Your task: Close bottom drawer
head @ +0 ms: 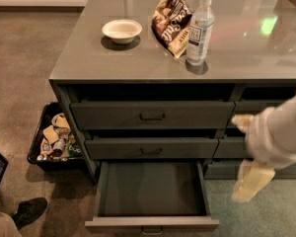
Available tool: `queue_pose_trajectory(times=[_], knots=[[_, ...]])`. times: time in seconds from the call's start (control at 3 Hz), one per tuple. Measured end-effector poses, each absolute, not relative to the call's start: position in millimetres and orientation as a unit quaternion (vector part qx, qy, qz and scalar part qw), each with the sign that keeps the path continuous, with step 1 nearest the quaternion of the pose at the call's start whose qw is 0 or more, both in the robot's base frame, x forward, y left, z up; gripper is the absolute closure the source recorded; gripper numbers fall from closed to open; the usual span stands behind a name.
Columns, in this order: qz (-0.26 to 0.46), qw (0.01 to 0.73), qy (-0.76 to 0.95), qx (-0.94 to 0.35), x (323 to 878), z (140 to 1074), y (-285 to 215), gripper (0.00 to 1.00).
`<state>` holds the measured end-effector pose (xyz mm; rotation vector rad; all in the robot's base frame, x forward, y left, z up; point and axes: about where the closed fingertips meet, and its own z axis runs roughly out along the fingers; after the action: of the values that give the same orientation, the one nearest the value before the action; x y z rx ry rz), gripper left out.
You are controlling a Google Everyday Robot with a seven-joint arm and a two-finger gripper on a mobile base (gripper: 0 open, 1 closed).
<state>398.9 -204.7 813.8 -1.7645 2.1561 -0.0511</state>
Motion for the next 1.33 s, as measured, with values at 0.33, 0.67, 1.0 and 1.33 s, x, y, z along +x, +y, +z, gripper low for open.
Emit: queue_pose_trajectory(times=[0.33,0.67,1.0,1.33], knots=[[0.008,0.157,0.770,-0.618,392,712,-208,0.00],[0.049,0.153,0.776,-0.610,381,609,-207,0.00],[0.092,0.166,0.781,-0.595,358,517,-197,0.00],[0.103,0.188,0.785,-0.581,366,490,-188,0.00]])
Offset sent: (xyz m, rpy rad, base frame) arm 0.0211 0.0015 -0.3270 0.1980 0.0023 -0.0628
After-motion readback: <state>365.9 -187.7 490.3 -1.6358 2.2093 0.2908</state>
